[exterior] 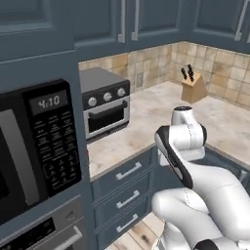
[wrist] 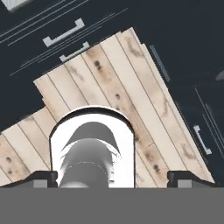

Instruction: Four empty soda cans are scattered around the kitchen. Gather all the cans and cluster them next to the stove for recycling.

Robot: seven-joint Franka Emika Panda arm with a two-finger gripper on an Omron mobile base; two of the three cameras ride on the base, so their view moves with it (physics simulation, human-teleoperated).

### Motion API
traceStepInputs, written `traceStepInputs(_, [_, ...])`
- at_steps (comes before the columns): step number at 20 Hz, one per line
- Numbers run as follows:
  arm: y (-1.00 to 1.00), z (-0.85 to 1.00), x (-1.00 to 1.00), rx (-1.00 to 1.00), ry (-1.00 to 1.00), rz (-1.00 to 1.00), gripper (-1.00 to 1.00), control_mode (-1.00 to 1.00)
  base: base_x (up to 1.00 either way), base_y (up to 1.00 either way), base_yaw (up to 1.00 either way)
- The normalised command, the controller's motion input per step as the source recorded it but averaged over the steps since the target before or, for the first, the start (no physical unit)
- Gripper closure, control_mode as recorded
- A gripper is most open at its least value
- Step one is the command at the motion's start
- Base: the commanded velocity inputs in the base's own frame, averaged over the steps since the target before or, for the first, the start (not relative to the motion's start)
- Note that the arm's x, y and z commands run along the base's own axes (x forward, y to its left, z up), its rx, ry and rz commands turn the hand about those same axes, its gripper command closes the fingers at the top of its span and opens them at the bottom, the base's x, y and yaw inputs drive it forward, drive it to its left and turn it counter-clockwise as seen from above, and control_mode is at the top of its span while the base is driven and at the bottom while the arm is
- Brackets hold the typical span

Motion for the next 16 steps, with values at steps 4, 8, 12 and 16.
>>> traceStepInputs(4, [0.00,0.00,0.00,0.00,0.00,0.00,-1.00,1.00,0.97,-0.48,0.17])
traceStepInputs(8, [0.00,0.00,0.00,0.00,0.00,0.00,-1.00,1.00,1.00,-0.21,0.24])
traceStepInputs(12, [0.00,0.00,0.00,0.00,0.00,0.00,-1.00,1.00,0.55,0.68,0.44])
traceStepInputs(16, [0.00,0.00,0.00,0.00,0.00,0.00,-1.00,1.00,0.18,0.25,0.24])
